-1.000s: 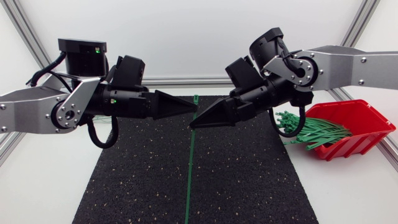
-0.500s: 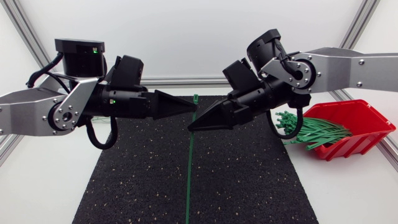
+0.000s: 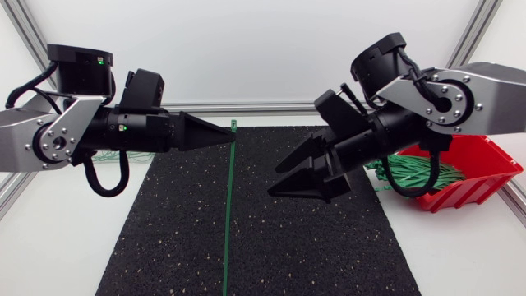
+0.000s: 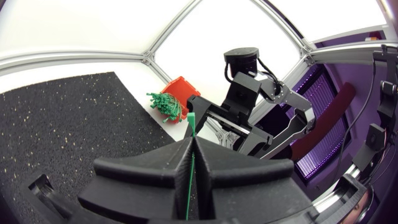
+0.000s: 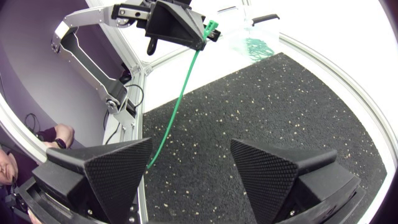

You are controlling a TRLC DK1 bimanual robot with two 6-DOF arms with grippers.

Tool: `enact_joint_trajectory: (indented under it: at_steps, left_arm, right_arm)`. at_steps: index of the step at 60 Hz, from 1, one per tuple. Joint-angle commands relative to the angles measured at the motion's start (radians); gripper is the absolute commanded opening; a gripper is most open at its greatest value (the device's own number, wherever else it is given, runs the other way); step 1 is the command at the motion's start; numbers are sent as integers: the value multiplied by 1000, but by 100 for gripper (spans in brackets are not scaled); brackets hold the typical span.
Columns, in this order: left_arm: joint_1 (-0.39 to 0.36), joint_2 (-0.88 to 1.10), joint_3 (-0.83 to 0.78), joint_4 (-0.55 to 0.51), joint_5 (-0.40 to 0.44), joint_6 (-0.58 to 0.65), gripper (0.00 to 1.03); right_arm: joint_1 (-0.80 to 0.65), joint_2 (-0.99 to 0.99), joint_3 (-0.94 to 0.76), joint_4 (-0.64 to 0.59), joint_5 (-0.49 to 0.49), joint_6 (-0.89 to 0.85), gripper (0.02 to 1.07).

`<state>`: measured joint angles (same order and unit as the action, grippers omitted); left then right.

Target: Take a green cable tie from the red box, thread the tail through the head to close it, then place it in the transparent bin on the left.

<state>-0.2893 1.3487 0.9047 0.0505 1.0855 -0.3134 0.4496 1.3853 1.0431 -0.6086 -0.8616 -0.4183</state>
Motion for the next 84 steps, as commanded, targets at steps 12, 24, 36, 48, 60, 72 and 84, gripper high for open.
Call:
enact_joint_trajectory:
  at_steps: [12,24,36,48,60,72,84]
  left_arm:
    - [53,-20,46,-93,21,45,4]
    - [99,-34,54,-127,65,45,4]
    - [110,-13,79,-153,91,42,4]
    - [107,20,106,-179,93,34,4]
    - [113,20,103,-178,94,34,4]
    - [111,35,115,-178,96,28,4]
    - [111,116,148,-178,145,-64,4]
  right_arm:
    - [-15,32,44,-284,87,-200,103]
    - [21,1,55,-329,179,-218,103]
    - [70,-58,-38,-175,303,-306,103]
    - [78,-120,-87,36,466,-320,103]
    - [227,-230,-213,205,645,-494,103]
    - [256,-289,-322,503,745,-668,103]
    - [320,-333,-502,808,724,-1074,103]
